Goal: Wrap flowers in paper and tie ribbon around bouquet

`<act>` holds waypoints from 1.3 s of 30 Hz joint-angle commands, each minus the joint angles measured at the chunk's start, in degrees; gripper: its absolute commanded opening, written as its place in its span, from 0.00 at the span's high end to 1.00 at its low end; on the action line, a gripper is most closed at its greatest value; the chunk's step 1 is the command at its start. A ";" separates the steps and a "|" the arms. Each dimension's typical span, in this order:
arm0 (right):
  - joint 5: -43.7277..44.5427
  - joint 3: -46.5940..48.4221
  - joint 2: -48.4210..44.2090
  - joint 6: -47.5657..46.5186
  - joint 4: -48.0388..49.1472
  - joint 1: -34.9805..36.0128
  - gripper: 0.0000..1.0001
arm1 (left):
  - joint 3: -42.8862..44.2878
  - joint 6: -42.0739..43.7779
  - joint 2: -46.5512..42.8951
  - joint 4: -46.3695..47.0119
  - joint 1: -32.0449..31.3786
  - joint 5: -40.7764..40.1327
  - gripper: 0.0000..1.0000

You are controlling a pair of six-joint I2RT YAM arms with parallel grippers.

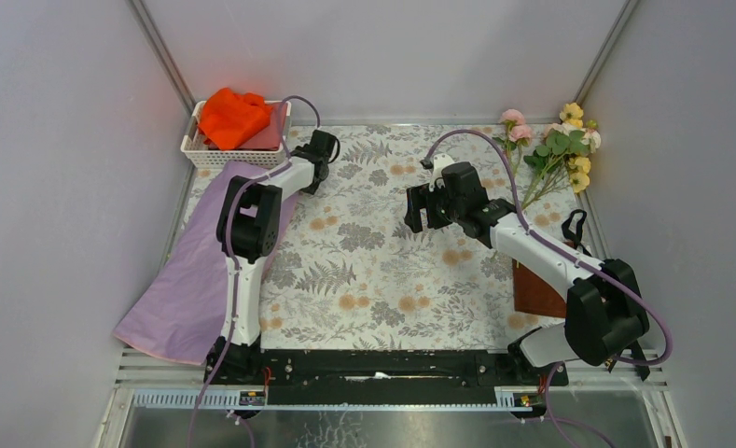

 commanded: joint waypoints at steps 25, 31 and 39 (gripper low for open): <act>-3.86 -0.23 -3.80 0.20 1.53 0.45 0.14 | -8.69 -4.94 -23.48 -7.40 2.85 24.17 1.00; -18.26 -2.63 -6.12 7.08 13.90 0.52 0.17 | -2.65 -8.21 -31.95 -16.97 -3.53 39.78 1.00; -23.74 -1.50 -0.07 28.02 44.04 5.62 0.22 | 9.30 -16.21 -31.02 -19.68 -11.62 44.20 1.00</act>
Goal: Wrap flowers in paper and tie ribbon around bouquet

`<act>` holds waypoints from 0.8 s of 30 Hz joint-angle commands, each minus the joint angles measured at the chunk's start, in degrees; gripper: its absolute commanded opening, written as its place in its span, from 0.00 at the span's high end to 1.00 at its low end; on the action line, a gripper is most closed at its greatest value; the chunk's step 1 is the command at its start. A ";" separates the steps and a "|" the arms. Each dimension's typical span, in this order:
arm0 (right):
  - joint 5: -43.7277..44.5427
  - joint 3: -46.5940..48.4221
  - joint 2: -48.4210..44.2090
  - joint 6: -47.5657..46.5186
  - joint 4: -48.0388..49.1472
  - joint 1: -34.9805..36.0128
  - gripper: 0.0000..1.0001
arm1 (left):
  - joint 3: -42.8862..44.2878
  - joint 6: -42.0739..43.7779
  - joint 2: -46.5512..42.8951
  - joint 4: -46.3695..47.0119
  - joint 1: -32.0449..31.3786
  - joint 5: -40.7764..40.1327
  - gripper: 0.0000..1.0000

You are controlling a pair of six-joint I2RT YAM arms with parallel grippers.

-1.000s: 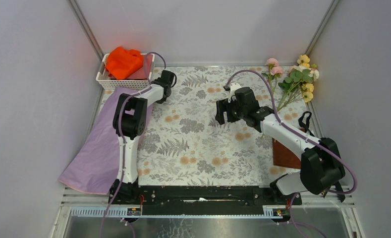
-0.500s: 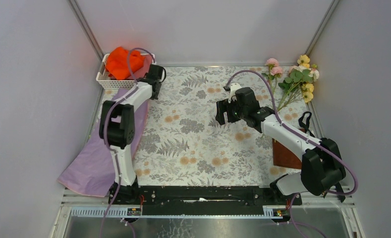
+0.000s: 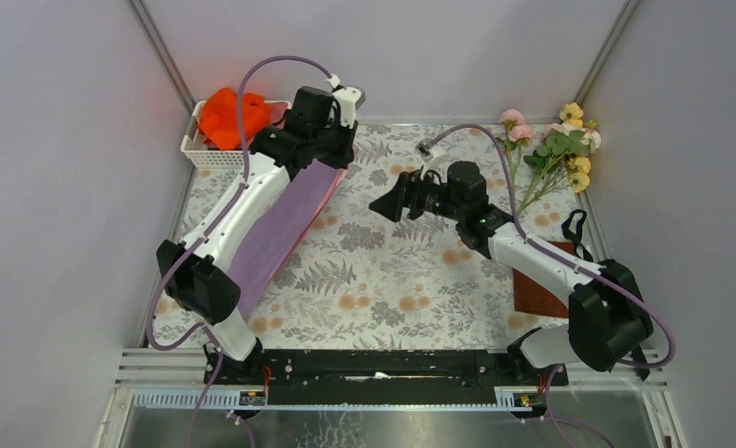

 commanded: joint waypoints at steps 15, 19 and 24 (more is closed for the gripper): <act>22.65 2.61 6.13 18.03 20.00 6.38 0.32 | 7.32 -8.26 5.63 -1.00 -8.06 -1.30 1.00; 26.00 -0.59 5.58 19.76 21.23 6.39 0.41 | 7.23 -8.27 5.82 -0.63 -8.39 -1.87 1.00; 26.57 -0.37 6.62 20.39 20.87 6.37 0.44 | 5.99 -8.33 5.56 0.26 -8.79 -1.32 1.00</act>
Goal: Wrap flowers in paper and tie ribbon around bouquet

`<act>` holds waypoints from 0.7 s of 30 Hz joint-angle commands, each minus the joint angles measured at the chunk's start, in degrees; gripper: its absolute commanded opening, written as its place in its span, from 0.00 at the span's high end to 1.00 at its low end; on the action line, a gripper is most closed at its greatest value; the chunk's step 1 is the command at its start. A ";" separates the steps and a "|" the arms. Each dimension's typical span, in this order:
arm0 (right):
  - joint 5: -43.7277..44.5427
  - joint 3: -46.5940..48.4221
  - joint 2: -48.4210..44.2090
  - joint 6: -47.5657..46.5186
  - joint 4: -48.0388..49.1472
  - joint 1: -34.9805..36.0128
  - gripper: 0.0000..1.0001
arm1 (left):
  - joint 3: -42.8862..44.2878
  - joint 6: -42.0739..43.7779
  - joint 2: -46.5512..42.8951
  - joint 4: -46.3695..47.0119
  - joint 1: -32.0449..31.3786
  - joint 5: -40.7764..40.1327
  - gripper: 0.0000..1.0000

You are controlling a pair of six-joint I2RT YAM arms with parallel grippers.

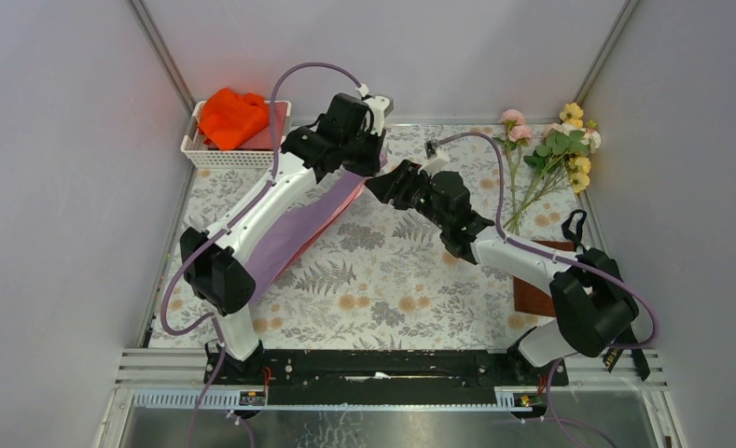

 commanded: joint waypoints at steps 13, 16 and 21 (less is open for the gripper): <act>-2.42 3.17 5.05 3.89 7.78 -0.02 0.38 | -3.66 -0.74 -1.17 5.60 -1.37 -3.12 1.00; -2.38 3.12 4.67 4.63 7.27 0.04 0.35 | -3.93 -0.67 -1.29 6.78 -1.44 -4.39 1.00; -1.41 3.05 4.72 6.07 6.29 0.24 0.32 | -4.42 -0.91 -1.42 7.73 -1.50 -4.68 1.00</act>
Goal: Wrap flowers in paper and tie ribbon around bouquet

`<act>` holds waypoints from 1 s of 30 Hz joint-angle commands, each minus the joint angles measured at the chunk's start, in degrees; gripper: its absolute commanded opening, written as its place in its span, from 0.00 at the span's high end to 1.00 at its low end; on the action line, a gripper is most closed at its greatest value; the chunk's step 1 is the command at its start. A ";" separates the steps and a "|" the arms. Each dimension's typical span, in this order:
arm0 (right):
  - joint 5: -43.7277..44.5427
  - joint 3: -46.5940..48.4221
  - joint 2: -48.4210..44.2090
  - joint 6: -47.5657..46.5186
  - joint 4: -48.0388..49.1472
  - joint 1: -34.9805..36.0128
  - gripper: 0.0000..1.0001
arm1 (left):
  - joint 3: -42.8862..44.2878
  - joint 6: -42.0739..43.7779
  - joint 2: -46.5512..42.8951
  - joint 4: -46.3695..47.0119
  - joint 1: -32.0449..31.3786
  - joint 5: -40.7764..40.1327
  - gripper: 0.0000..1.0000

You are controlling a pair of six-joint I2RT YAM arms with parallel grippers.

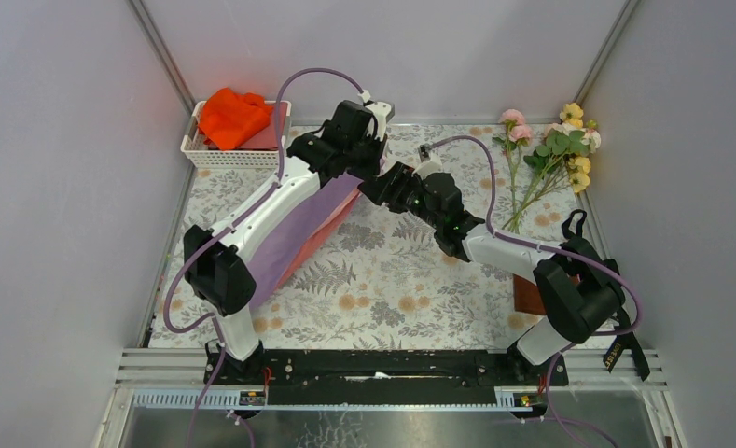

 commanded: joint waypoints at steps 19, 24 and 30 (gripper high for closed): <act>8.54 3.39 1.94 -2.06 -1.12 0.29 0.89 | -1.36 1.70 -3.70 4.18 -0.80 0.06 1.00; 9.52 1.79 -1.23 -7.88 -3.06 -0.18 1.00 | -1.65 7.08 -5.27 3.08 -0.81 -1.85 0.80; 8.02 1.21 -4.56 -12.08 -6.51 -0.55 1.00 | -11.56 15.70 -8.25 1.80 -0.80 -5.44 0.21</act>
